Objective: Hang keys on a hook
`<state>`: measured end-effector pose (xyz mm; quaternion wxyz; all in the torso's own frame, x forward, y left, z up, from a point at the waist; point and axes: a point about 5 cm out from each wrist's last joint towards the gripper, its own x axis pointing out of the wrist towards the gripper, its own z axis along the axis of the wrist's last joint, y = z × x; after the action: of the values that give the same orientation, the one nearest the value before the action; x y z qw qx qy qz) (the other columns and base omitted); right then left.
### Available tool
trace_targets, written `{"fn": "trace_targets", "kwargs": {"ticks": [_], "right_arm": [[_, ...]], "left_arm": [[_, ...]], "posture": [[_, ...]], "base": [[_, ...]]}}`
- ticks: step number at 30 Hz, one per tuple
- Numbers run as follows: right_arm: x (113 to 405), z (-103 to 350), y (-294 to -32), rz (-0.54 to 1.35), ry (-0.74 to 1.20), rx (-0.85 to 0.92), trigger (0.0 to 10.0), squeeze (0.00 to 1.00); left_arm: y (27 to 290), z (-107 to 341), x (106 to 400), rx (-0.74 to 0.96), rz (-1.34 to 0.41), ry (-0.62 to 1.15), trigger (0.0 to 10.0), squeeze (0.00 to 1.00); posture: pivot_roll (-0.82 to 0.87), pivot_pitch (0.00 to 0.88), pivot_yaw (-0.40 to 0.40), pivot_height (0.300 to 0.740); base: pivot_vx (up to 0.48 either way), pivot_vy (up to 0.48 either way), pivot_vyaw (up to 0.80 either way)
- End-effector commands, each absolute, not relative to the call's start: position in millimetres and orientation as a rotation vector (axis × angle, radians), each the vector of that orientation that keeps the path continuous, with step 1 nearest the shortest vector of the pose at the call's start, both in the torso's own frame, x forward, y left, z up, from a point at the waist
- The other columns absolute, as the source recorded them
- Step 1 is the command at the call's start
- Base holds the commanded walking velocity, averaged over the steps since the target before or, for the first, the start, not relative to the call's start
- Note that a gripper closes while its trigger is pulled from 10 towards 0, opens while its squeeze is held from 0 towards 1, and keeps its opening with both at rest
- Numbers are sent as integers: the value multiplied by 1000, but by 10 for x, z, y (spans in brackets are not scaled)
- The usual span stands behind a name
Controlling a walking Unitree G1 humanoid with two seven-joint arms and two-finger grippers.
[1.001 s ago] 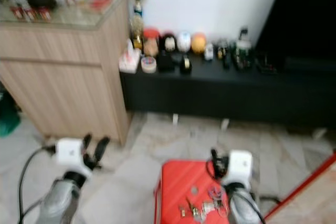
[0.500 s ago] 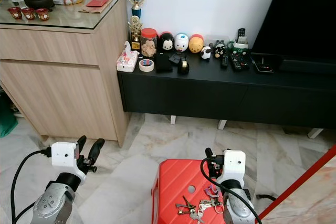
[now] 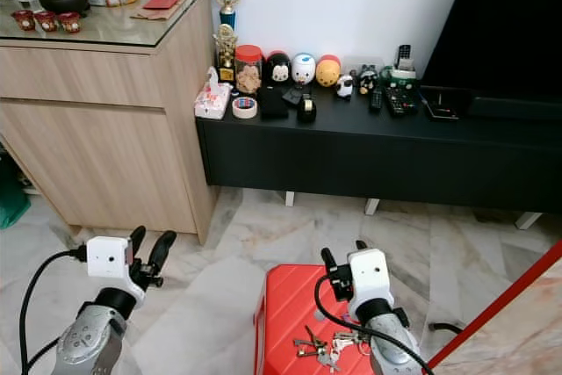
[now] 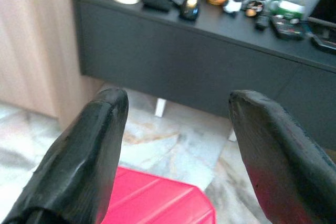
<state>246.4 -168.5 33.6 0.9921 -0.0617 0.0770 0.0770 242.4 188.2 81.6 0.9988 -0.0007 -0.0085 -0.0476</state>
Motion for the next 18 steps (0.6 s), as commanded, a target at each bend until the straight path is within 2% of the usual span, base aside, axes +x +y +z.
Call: {"fn": "trace_targets", "kwargs": {"ticks": [1,2,4,7,11,18], "right_arm": [[2510,387,-1746,69,144,-60,10000,0],[2523,383,-1746,26,155,9,10000,0],[2522,380,-1688,46,159,38,10000,0],[2491,365,-1571,128,159,-18,10000,0],[2494,325,-1591,113,194,-34,10000,0],[2523,329,-1631,105,211,-40,10000,0]], "left_arm": [[1872,806,2440,-9,-107,-15,10000,0],[1875,805,2446,-9,-107,-15,10000,0],[1879,805,2449,-11,-103,-15,10000,0],[1879,800,2444,-11,-100,-14,10000,0],[1879,787,2426,-12,-97,-11,10000,0],[1864,770,2410,-14,-101,-6,10000,0]], "posture": [[62,0,-64,740],[62,0,-64,740],[64,0,-63,740],[72,0,-65,740],[74,0,-66,740],[68,0,-65,696]], "base": [[0,0,0],[0,0,0],[0,0,0],[0,0,0],[0,0,0],[0,0,0]]}}
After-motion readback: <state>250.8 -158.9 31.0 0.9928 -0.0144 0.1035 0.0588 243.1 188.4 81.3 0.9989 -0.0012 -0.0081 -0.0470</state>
